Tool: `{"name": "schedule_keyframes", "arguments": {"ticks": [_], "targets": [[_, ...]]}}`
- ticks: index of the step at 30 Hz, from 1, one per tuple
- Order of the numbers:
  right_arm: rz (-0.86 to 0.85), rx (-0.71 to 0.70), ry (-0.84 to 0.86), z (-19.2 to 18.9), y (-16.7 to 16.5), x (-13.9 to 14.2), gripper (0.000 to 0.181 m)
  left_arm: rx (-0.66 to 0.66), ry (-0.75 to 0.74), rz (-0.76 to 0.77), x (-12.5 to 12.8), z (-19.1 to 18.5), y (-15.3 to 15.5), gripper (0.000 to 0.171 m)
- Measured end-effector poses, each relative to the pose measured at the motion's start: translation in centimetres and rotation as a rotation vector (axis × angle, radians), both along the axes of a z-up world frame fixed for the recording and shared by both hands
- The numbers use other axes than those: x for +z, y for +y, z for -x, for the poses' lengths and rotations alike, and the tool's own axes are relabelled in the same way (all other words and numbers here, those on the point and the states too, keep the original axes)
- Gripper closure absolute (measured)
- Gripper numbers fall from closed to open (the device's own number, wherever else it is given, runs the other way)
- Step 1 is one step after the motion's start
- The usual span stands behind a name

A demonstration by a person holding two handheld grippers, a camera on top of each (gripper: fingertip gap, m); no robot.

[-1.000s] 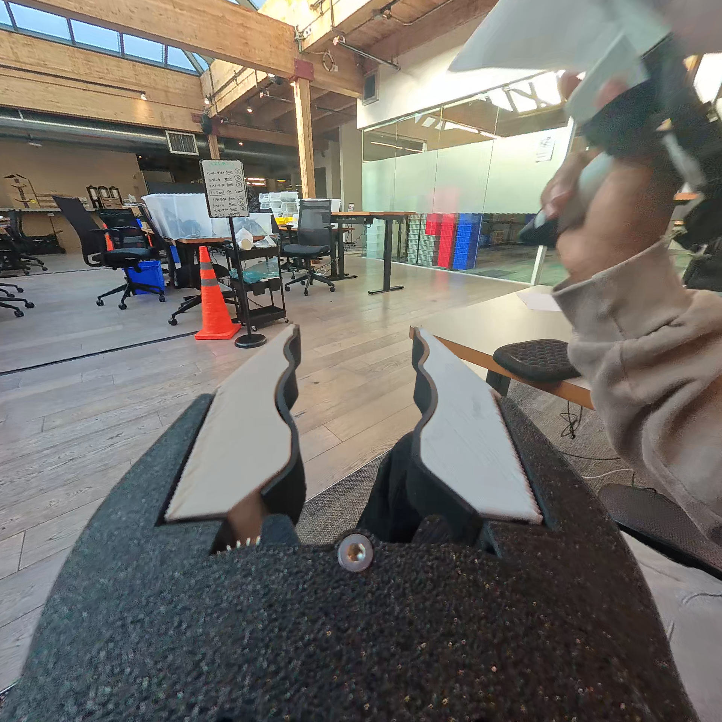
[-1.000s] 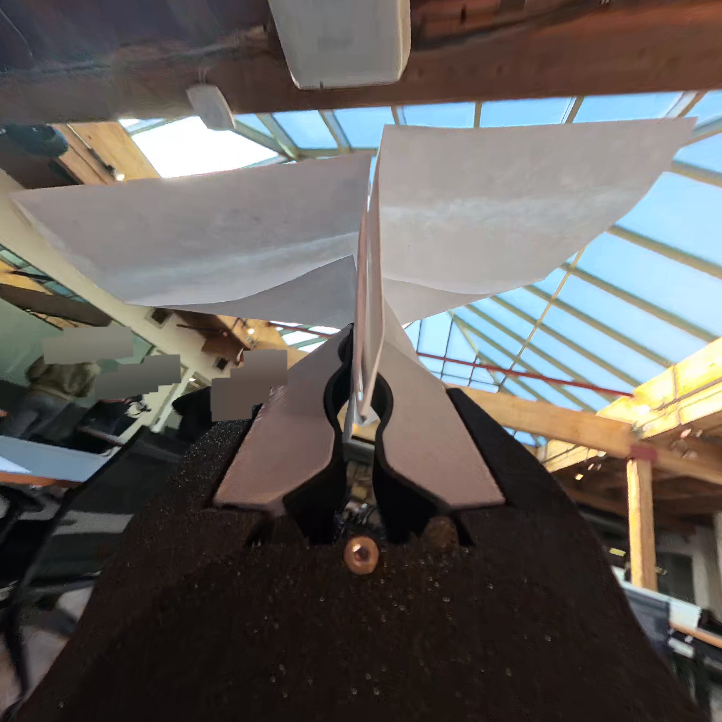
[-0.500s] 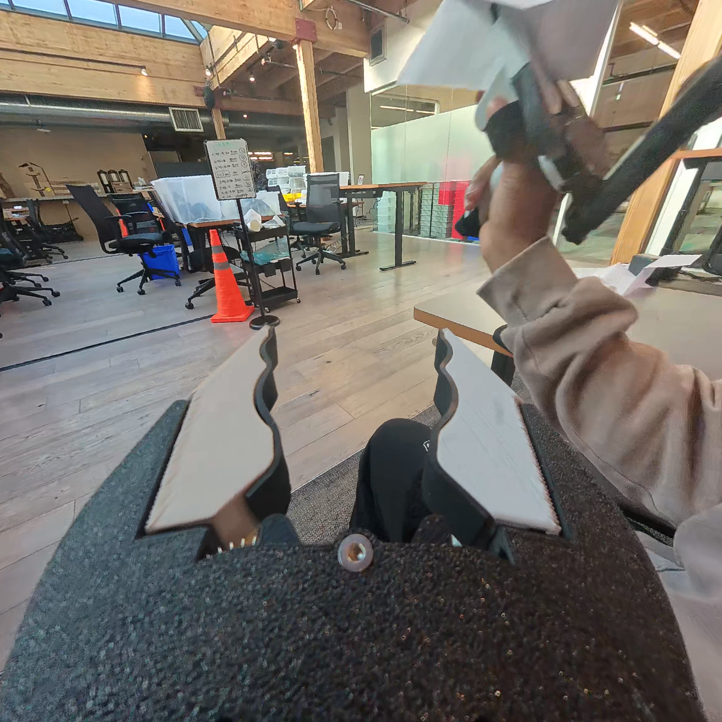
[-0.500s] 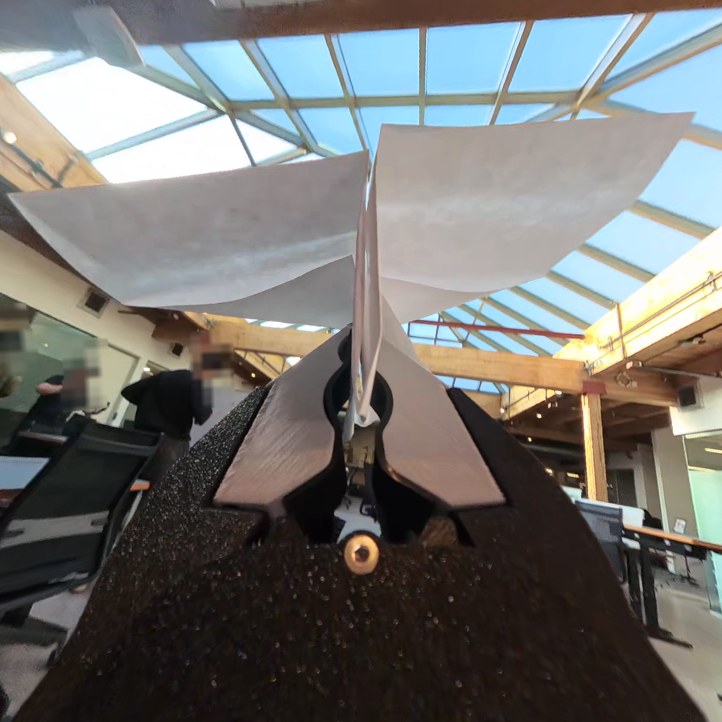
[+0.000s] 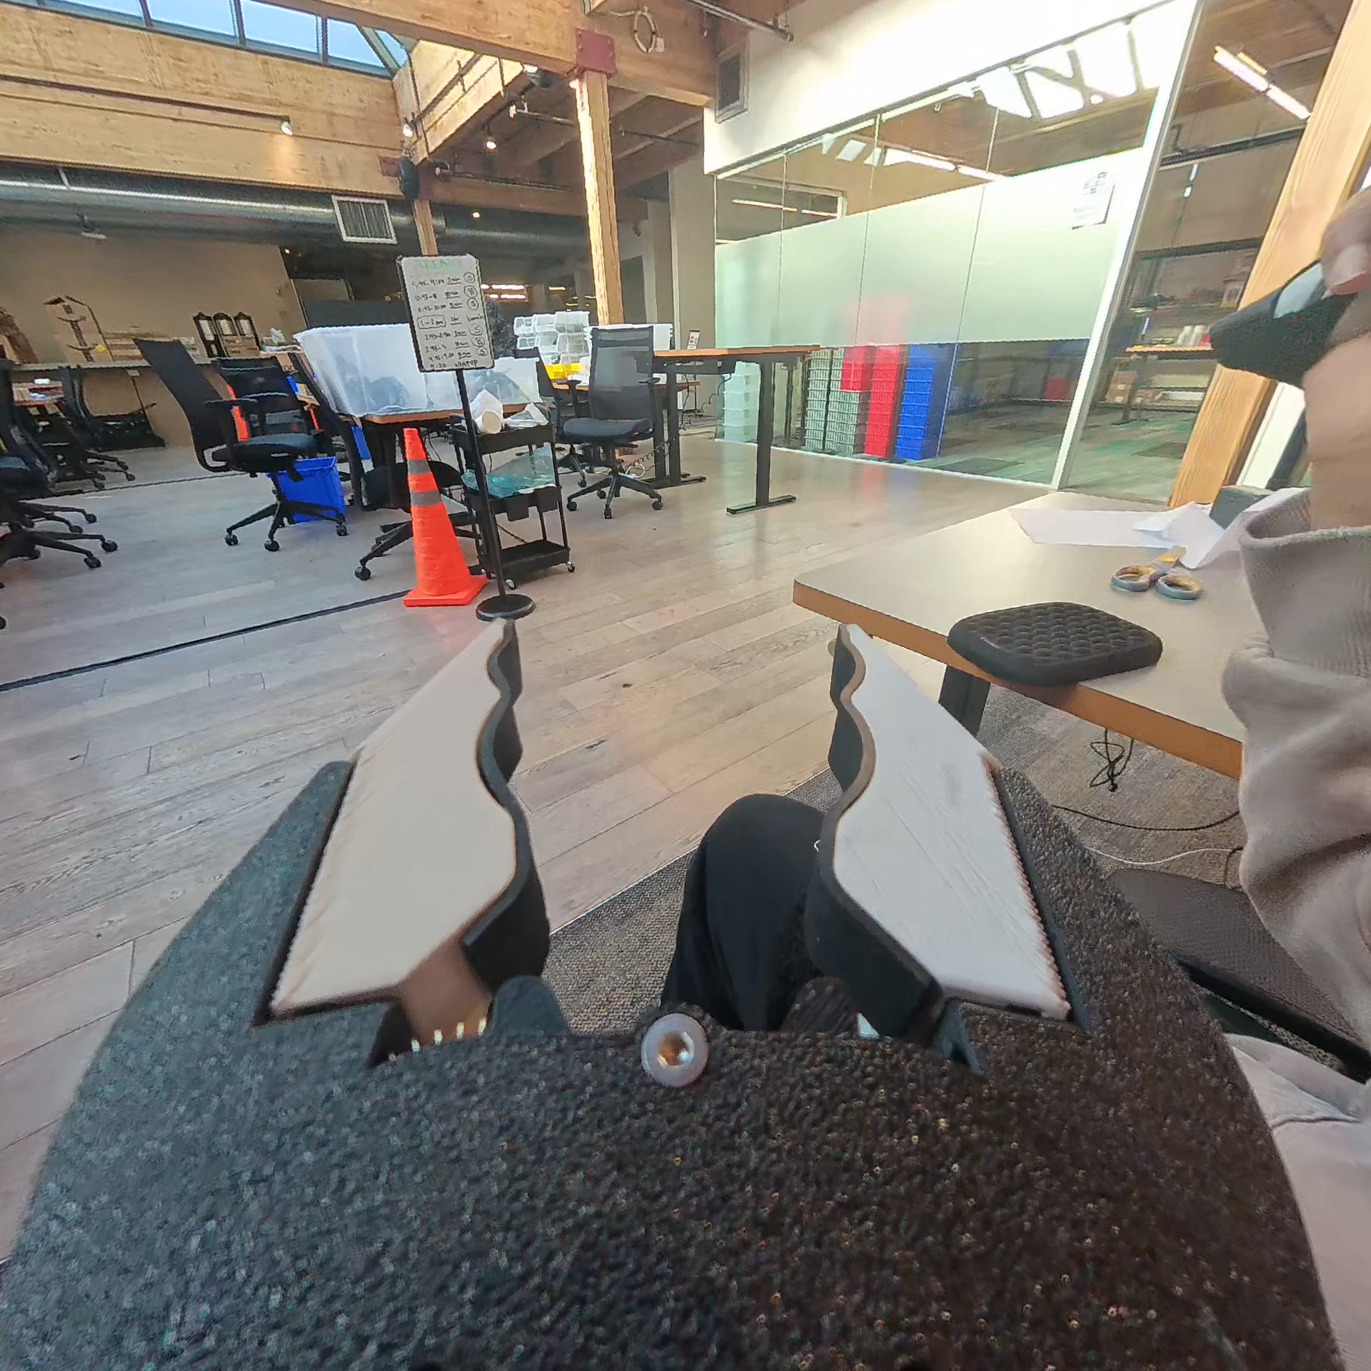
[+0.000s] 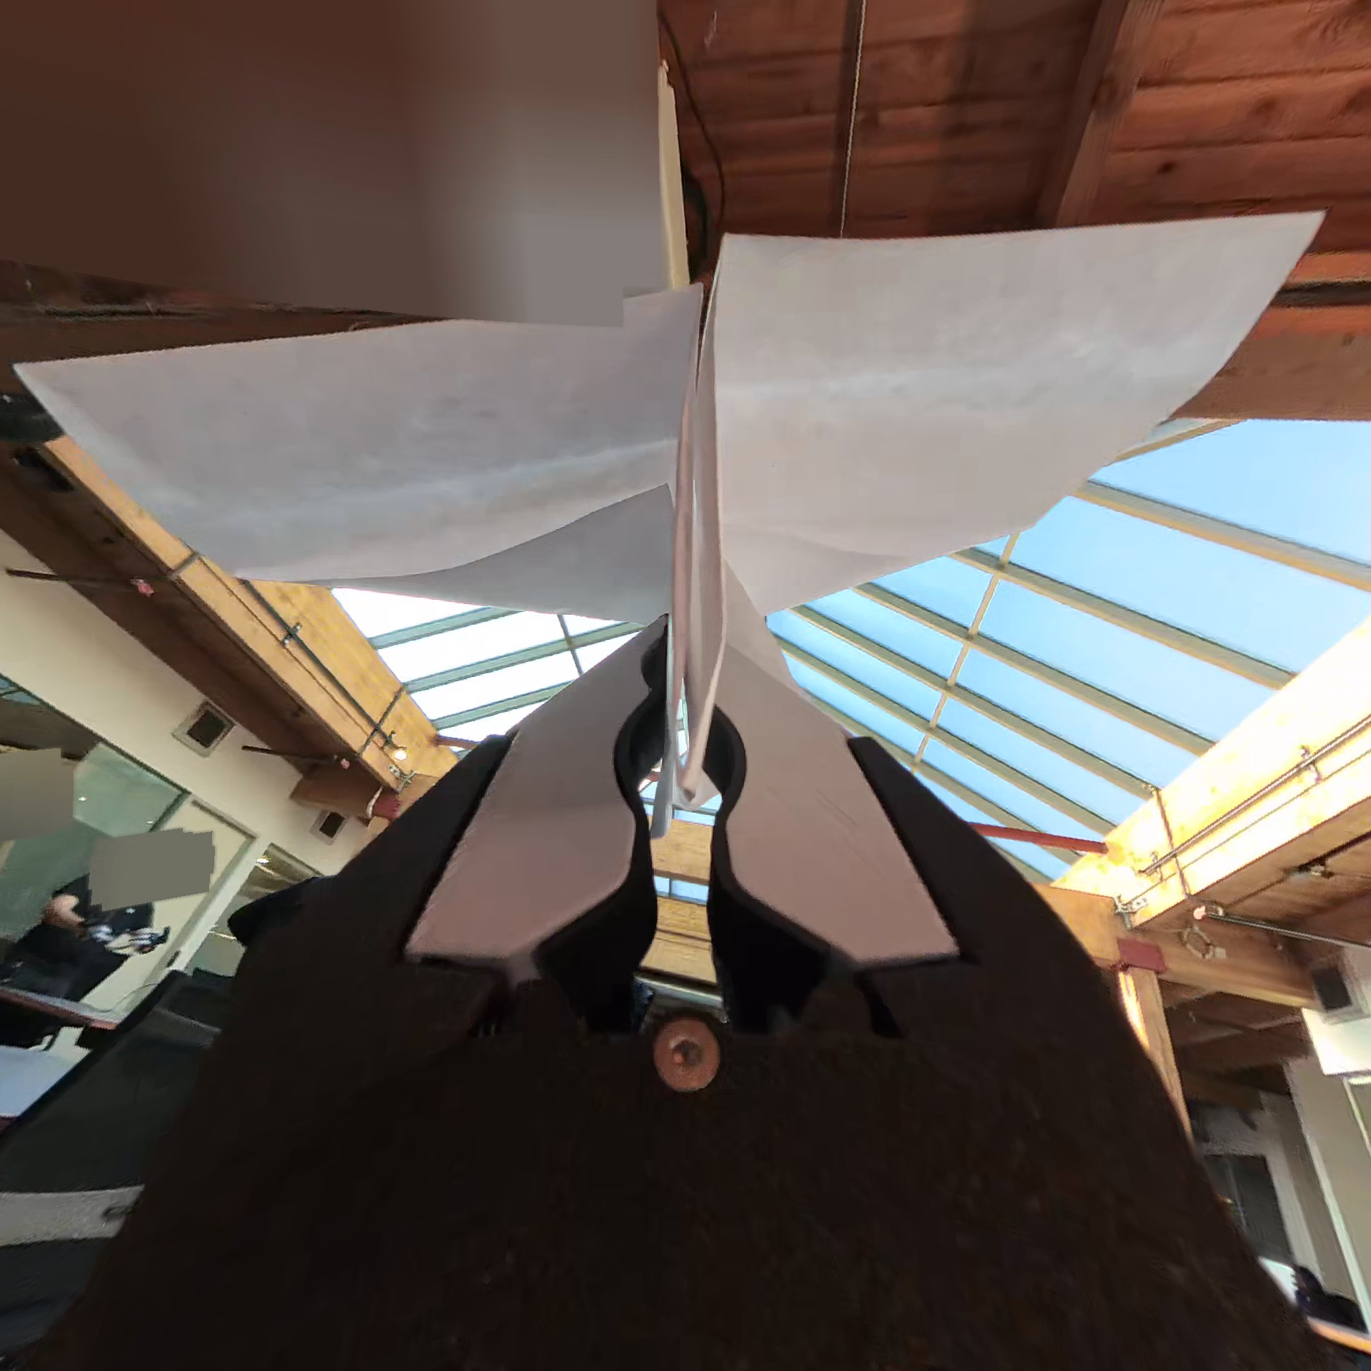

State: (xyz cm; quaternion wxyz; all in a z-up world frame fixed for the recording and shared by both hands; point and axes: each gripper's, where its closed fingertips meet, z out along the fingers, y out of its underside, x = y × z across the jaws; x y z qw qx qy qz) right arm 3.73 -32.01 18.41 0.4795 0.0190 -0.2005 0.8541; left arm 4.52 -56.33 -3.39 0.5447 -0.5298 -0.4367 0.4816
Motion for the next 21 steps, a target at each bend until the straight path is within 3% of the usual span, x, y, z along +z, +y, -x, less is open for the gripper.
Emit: {"name": "schedule_keyframes", "arguments": {"ticks": [3, 8, 12, 16, 21], "targets": [[-0.004, -0.012, -0.036, 2.4, -1.0, -0.1, 0.181, -0.011, 0.014, 0.005, 0.4, -0.3, 0.6, 0.088], [-0.084, -0.106, -0.181, 13.0, -6.1, -1.7, 0.181, -0.005, 0.028, 0.020, 1.2, -0.4, 0.5, 0.088], [-0.134, -0.110, -0.264, 17.9, -8.6, -3.2, 0.181, 0.002, 0.019, 0.006, 1.0, 0.1, -0.1, 0.088], [-0.123, -0.045, -0.277, 16.9, -7.9, -3.4, 0.181, -0.005, 0.016, -0.011, 0.6, 0.5, -0.5, 0.088], [-0.028, 0.035, -0.171, 8.5, -2.4, -1.8, 0.181, -0.013, -0.008, 0.000, -0.1, 0.9, -0.2, 0.092]]}}
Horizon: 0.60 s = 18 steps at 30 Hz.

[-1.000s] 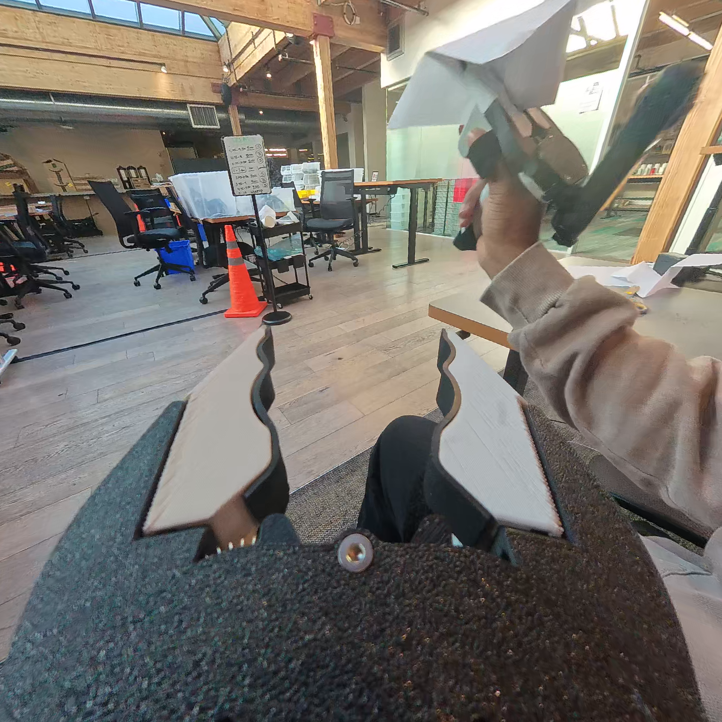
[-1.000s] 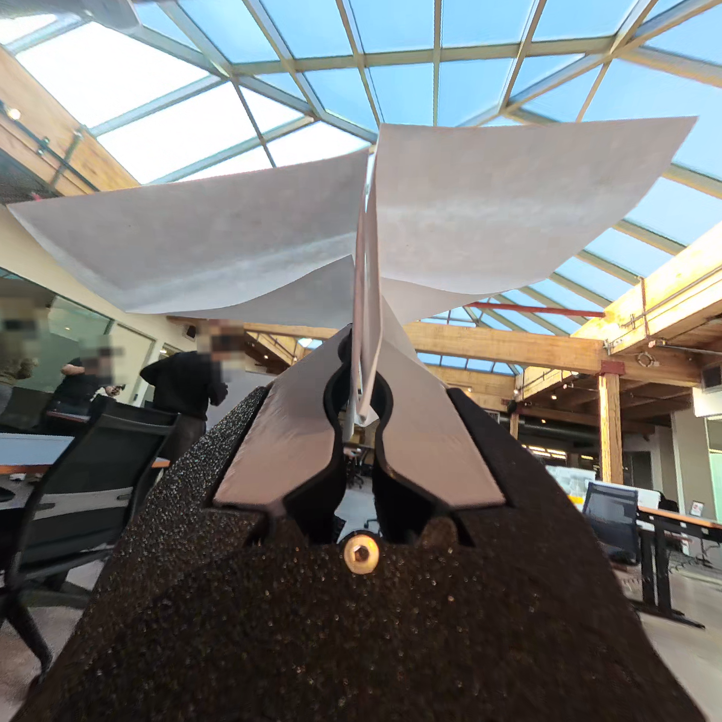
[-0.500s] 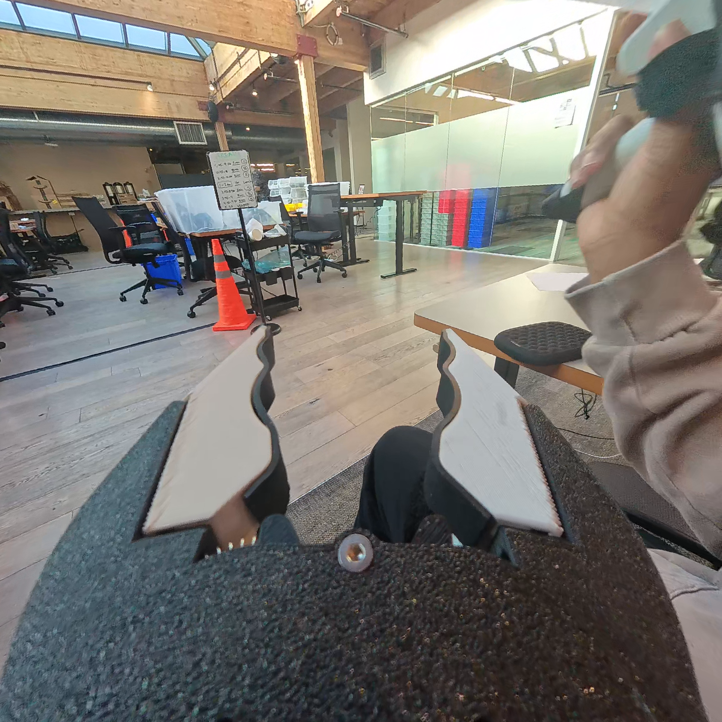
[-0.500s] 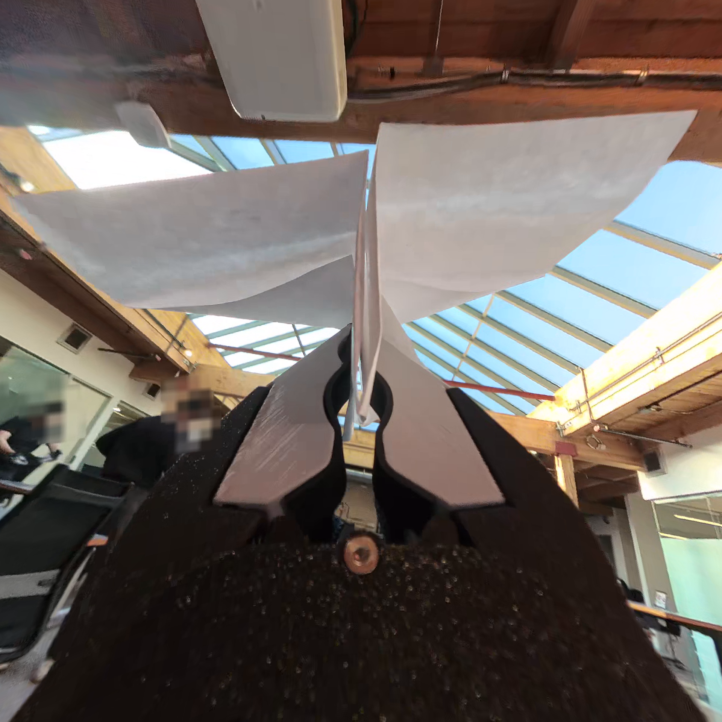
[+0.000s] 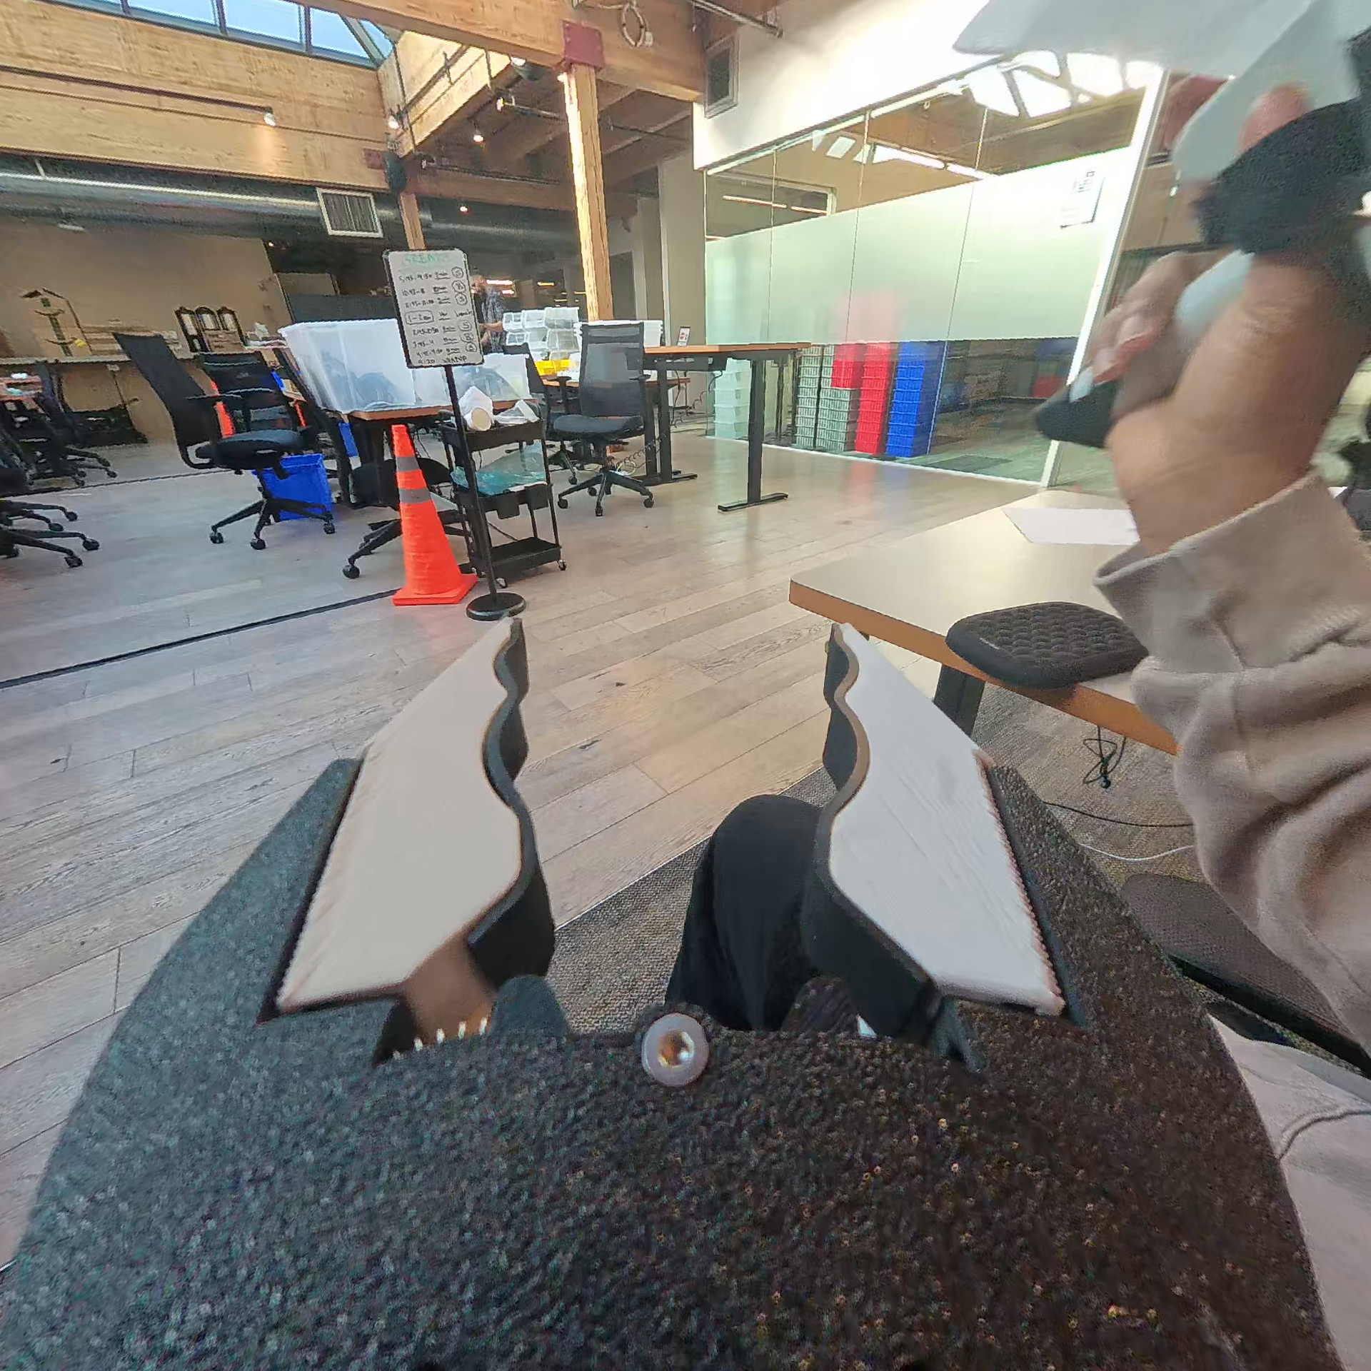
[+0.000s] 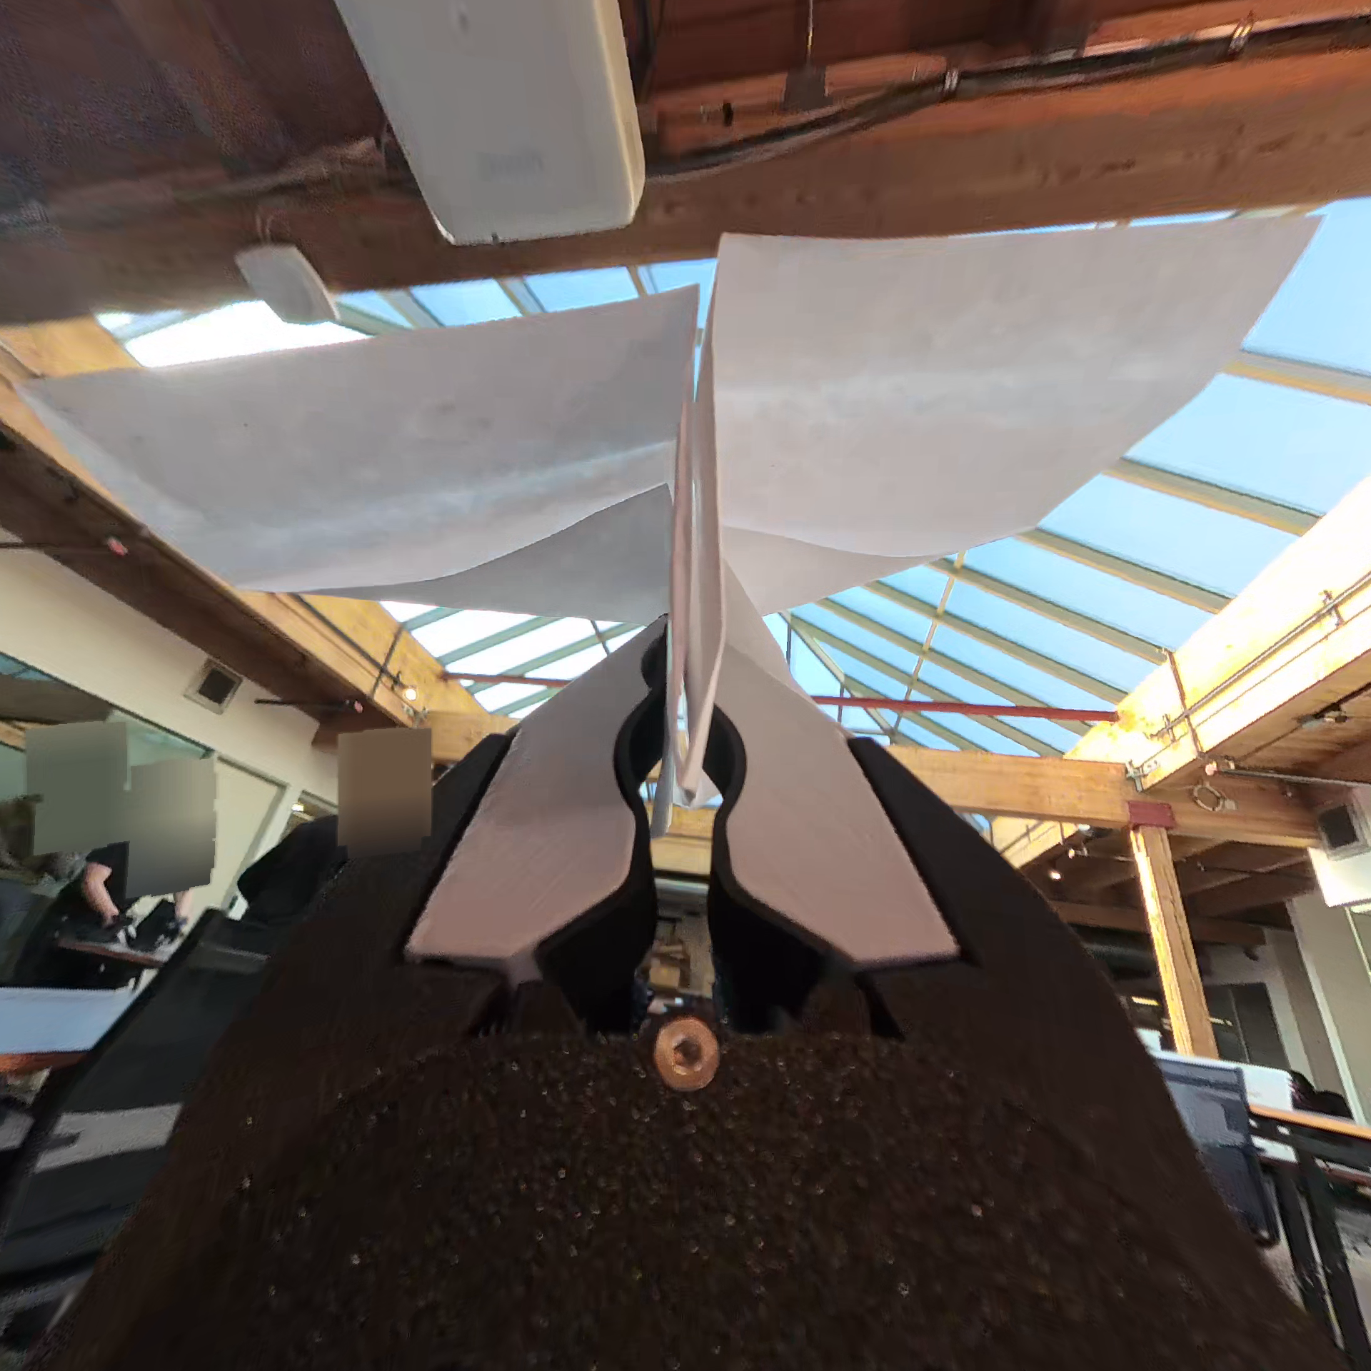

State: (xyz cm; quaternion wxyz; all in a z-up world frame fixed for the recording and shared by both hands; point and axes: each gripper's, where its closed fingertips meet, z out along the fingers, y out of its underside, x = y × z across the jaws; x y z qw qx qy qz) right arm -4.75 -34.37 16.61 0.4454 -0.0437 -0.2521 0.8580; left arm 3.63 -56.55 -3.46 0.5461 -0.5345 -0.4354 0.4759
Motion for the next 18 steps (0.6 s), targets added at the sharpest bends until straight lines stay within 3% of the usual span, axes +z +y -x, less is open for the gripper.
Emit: {"name": "schedule_keyframes", "arguments": {"ticks": [4, 8, 11, 18], "targets": [[0.099, -0.031, 0.128, -7.5, 5.3, 2.0, 0.181, -0.004, -0.002, 0.020, -0.1, 0.2, 0.6, 0.092], [0.130, -0.099, 0.178, -9.5, 7.0, 3.2, 0.181, -0.011, 0.002, 0.037, 0.0, 0.4, 1.4, 0.092], [0.119, -0.128, 0.139, -6.8, 5.9, 3.2, 0.181, -0.024, -0.002, 0.029, 0.1, 0.6, 2.0, 0.094], [0.017, -0.164, -0.056, 5.5, -0.4, 1.0, 0.181, -0.021, -0.006, 0.026, -0.3, 1.2, 2.0, 0.096]]}}
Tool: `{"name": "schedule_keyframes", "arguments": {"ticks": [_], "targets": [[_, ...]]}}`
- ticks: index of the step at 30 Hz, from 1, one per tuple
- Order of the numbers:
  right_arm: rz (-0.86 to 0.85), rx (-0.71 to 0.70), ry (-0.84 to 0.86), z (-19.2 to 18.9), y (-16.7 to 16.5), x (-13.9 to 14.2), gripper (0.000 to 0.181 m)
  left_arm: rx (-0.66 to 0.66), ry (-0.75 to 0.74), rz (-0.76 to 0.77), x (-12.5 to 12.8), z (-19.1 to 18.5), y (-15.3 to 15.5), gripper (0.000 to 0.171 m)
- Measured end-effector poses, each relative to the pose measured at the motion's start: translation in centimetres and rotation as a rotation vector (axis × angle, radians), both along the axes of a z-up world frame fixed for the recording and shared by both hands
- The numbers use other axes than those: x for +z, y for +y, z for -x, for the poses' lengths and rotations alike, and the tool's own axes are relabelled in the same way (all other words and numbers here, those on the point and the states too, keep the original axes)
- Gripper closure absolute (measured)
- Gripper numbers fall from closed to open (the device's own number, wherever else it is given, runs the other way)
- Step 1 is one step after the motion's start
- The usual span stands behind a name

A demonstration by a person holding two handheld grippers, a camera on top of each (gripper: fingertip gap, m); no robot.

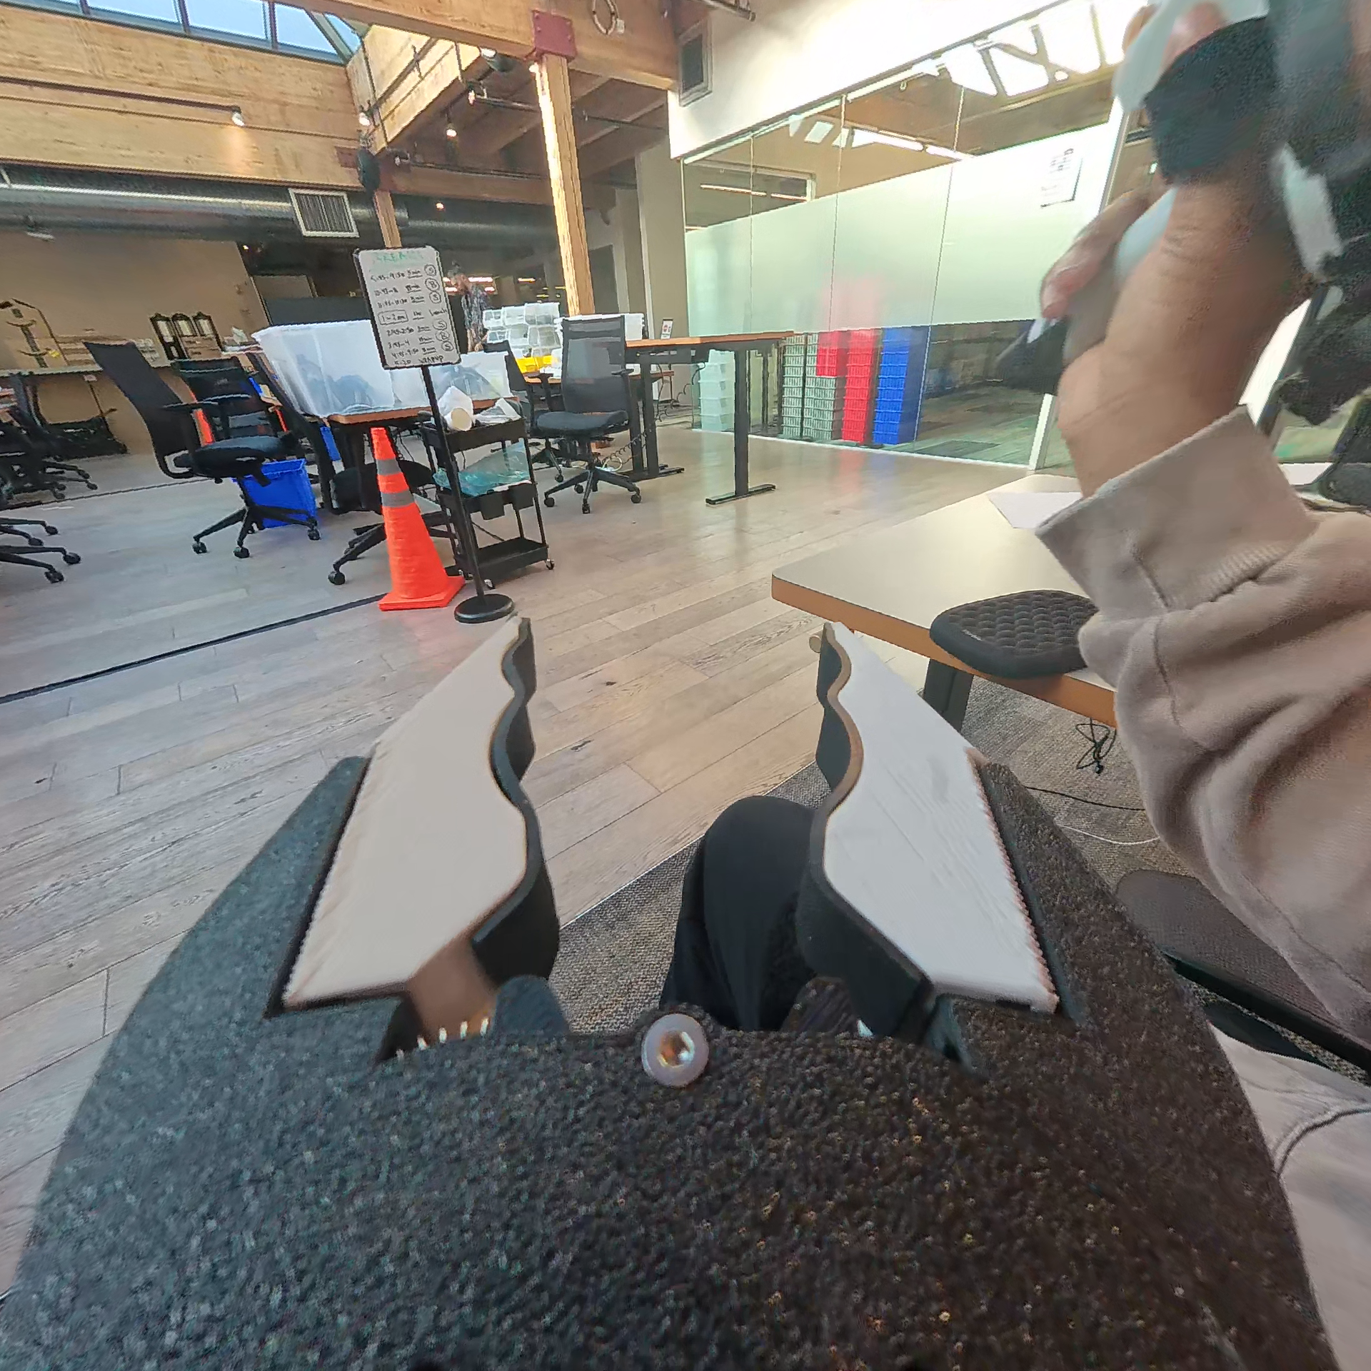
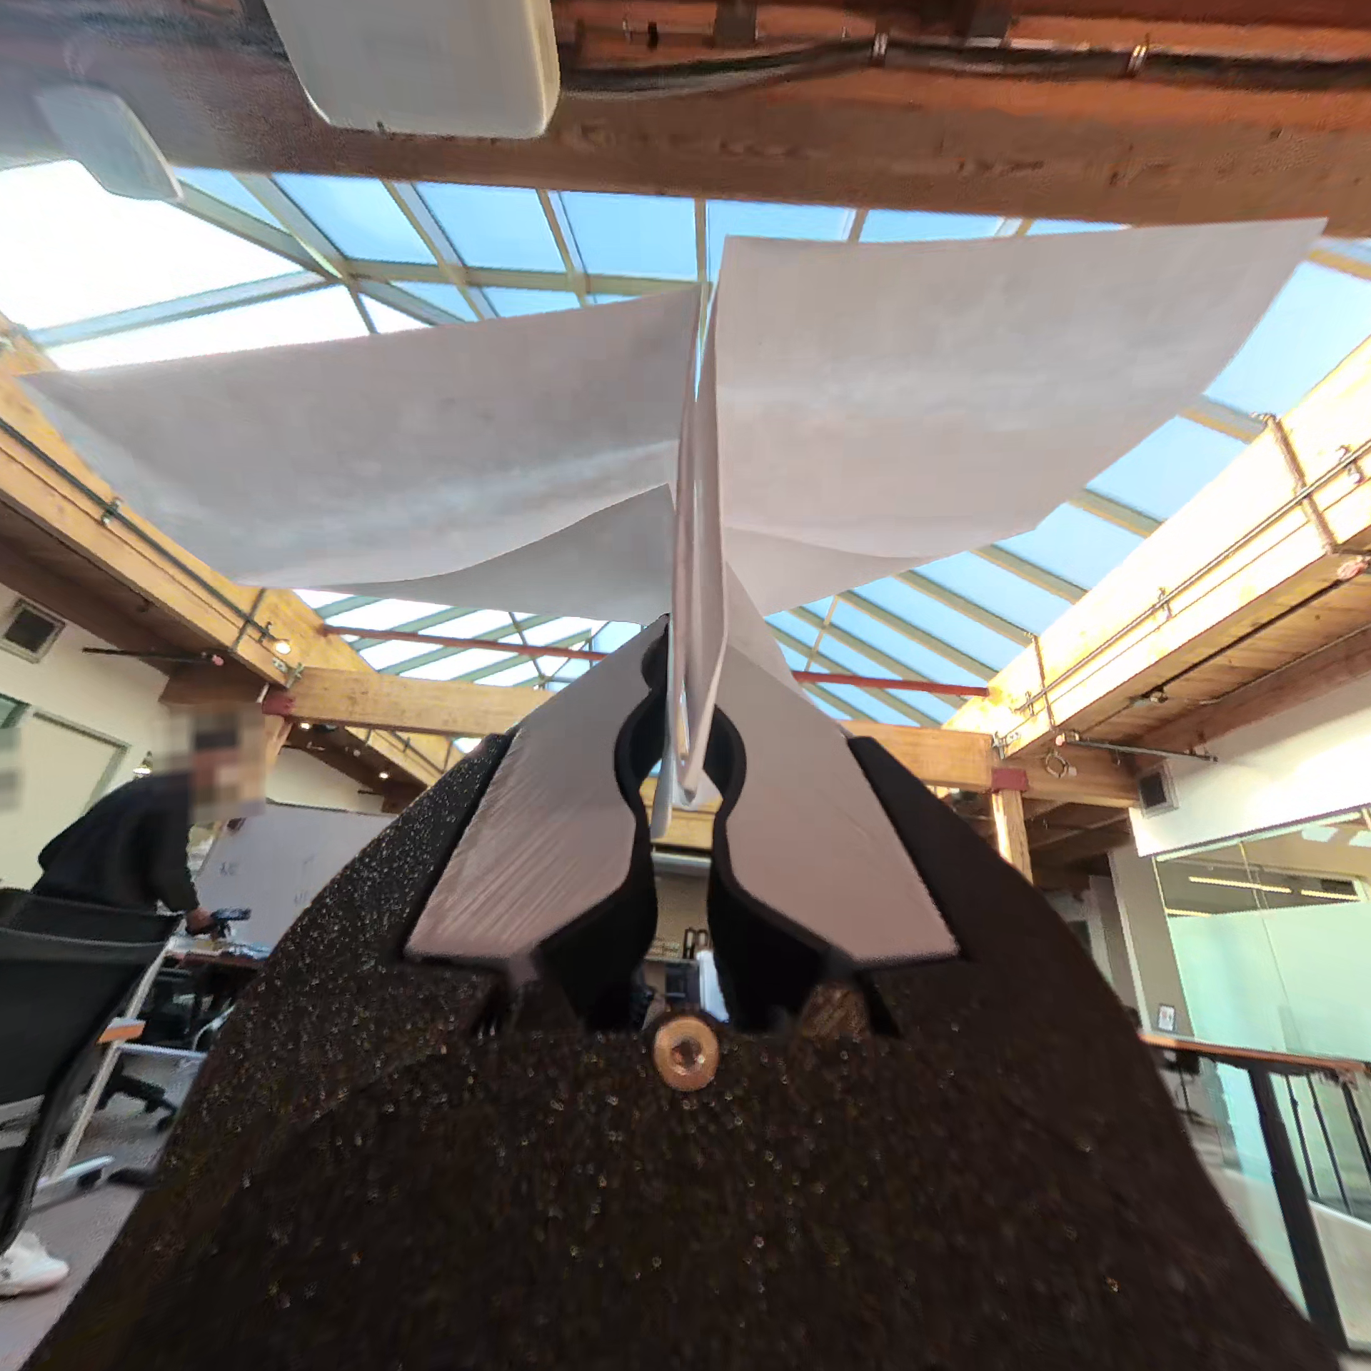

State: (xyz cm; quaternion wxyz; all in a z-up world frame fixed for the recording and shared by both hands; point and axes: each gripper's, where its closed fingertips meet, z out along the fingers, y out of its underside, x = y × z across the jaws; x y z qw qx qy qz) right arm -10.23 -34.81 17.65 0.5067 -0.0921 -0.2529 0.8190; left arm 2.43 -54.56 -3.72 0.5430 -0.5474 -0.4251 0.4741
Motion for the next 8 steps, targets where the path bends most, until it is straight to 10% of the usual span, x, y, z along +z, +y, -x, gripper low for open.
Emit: {"name": "schedule_keyframes", "arguments": {"ticks": [8], "targets": [[-0.056, 0.015, -0.094, 3.9, -3.4, -0.7, 0.181, 0.035, -0.007, -0.028, -0.2, 0.3, -1.4, 0.094]]}}
